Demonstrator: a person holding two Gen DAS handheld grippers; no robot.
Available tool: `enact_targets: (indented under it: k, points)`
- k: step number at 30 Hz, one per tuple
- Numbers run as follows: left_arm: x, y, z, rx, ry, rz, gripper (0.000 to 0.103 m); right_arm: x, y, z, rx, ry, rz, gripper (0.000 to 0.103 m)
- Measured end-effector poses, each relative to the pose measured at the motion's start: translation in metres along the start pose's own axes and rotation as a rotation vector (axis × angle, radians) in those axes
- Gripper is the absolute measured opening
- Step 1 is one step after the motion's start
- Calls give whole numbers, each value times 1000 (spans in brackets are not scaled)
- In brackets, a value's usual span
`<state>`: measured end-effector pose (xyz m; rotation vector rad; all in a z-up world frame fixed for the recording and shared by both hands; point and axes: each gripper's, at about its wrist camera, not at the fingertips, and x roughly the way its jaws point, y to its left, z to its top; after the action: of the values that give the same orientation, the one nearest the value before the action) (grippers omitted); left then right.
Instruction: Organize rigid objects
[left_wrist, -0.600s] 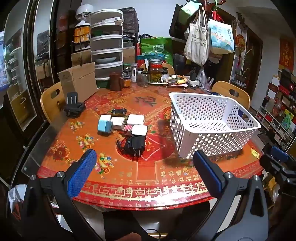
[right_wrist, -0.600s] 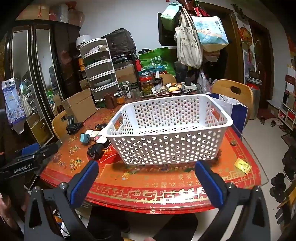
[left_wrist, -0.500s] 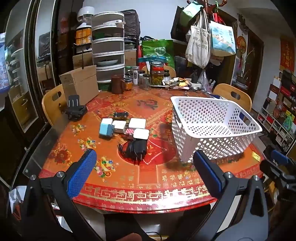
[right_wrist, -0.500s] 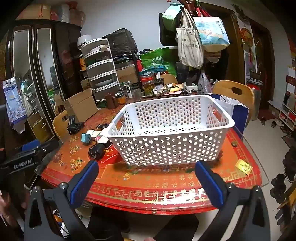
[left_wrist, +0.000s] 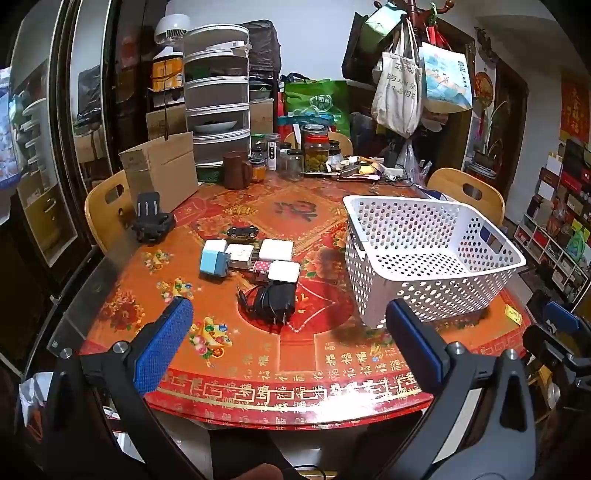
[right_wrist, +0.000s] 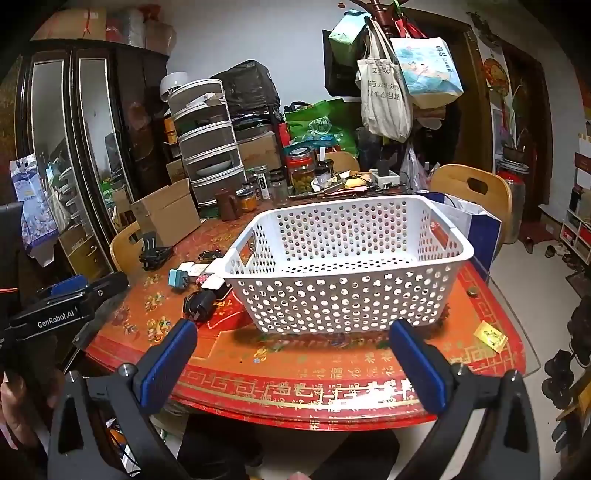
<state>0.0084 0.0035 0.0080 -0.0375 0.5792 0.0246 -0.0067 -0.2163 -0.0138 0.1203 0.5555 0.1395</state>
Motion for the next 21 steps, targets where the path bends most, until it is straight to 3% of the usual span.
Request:
enact_targets:
  k: [21]
  points:
    - [-1,0,-1,0,13,0,103,-2,2,0,-7,-2,1,103]
